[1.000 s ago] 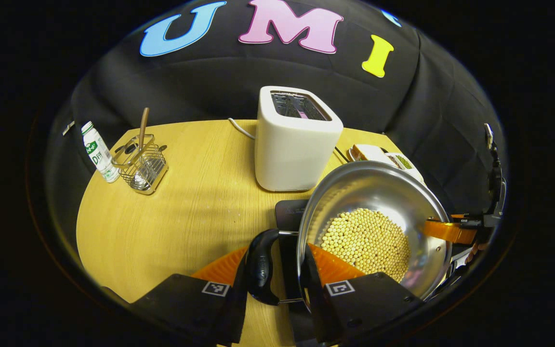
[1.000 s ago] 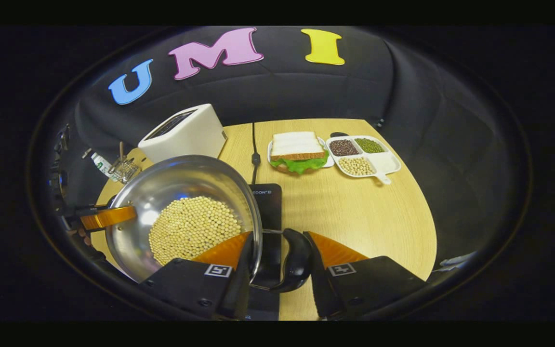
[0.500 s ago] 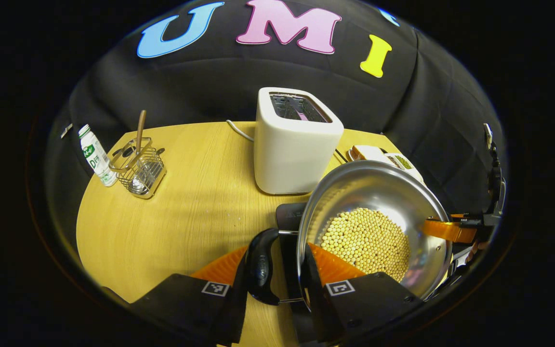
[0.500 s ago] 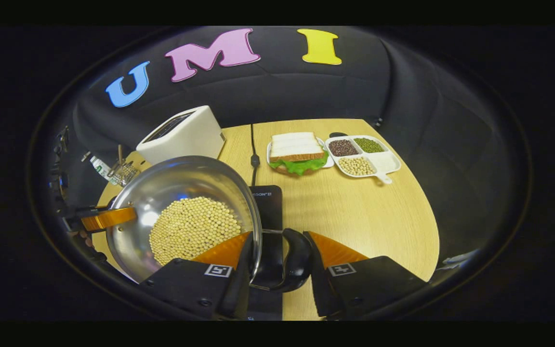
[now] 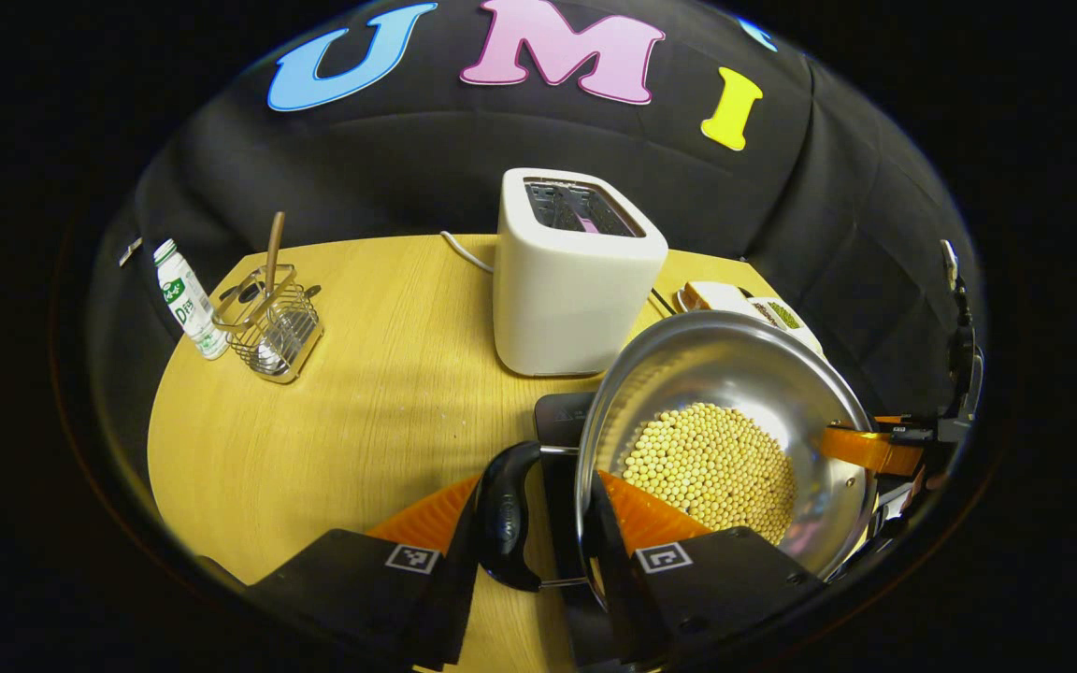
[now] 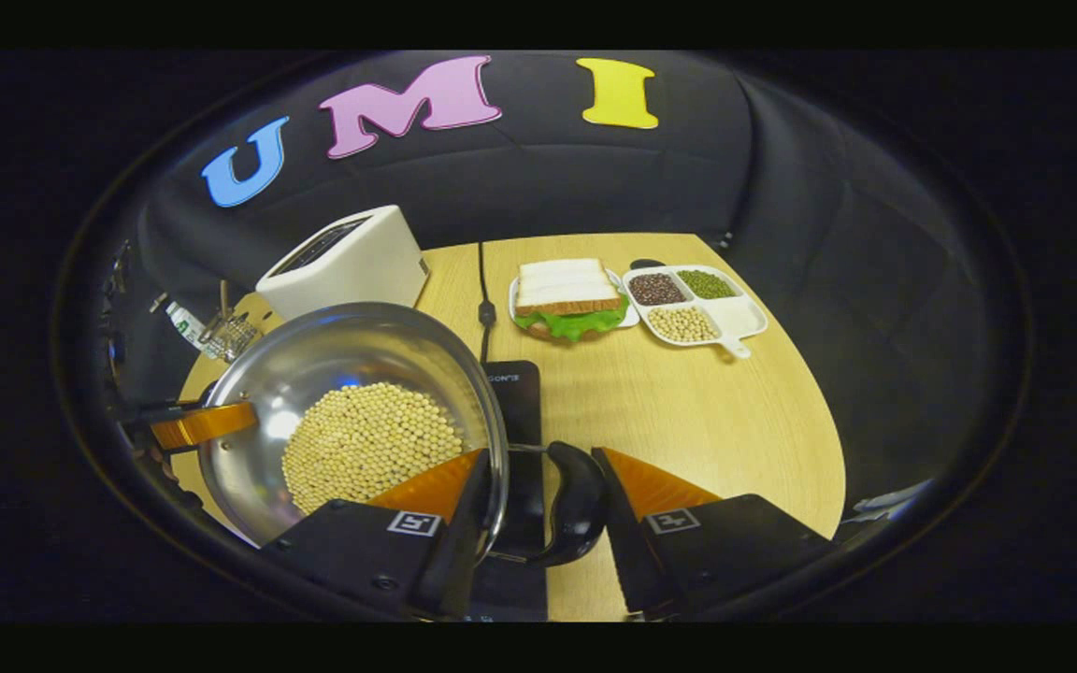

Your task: First push the handle of the pot to place it horizontally, then grasp the pot with both hands and set it on the induction cooktop.

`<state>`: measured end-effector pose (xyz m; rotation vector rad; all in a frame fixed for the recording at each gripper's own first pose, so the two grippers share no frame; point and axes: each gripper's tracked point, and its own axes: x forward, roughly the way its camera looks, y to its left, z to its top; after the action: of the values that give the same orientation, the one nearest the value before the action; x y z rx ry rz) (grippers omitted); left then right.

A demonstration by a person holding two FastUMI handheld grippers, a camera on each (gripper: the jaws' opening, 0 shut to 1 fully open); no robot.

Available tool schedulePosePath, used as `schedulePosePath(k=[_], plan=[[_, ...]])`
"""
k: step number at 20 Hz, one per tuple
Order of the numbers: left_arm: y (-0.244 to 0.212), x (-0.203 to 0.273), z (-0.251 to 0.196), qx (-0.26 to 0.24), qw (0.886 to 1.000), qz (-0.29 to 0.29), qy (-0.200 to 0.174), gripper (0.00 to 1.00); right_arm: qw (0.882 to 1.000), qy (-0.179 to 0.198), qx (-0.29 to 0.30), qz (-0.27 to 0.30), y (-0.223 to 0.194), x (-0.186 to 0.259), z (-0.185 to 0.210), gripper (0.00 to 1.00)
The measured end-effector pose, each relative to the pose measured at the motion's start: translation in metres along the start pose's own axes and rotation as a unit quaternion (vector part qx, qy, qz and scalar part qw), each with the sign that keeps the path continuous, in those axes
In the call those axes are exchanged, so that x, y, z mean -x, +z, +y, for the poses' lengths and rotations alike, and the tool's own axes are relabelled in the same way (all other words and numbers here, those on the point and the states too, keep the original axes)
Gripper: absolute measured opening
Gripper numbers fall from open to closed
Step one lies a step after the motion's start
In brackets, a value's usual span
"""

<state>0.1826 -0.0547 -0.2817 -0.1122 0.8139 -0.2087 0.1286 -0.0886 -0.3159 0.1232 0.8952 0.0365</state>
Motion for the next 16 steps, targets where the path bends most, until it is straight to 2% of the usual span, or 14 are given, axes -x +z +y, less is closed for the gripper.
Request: schedulePosePath(k=[2,5,6,7,8,16], plan=[[-0.001,0.001,-0.001,0.0,1.0,0.003,0.003,0.64,1.0,0.007,-0.003,-0.003,0.001,0.002,0.005,0.67],[-0.001,0.002,-0.005,-0.002,1.0,0.001,0.002,0.71,1.0,0.019,-0.012,-0.006,0.003,0.004,0.012,0.81],[0.001,0.004,-0.007,-0.004,1.0,-0.004,0.0,0.79,1.0,0.024,-0.016,-0.007,0.004,0.005,0.015,0.79],[0.003,0.007,-0.008,-0.007,1.0,-0.011,0.002,0.85,0.999,0.023,-0.019,-0.011,0.007,0.005,0.016,0.91],[0.005,0.013,-0.007,-0.012,1.0,-0.012,0.004,0.97,0.999,0.019,-0.021,-0.016,0.008,0.009,0.014,1.0],[0.014,0.043,-0.012,-0.032,0.998,-0.047,0.018,0.95,0.997,0.002,-0.028,-0.074,0.026,0.04,0.002,0.99]])
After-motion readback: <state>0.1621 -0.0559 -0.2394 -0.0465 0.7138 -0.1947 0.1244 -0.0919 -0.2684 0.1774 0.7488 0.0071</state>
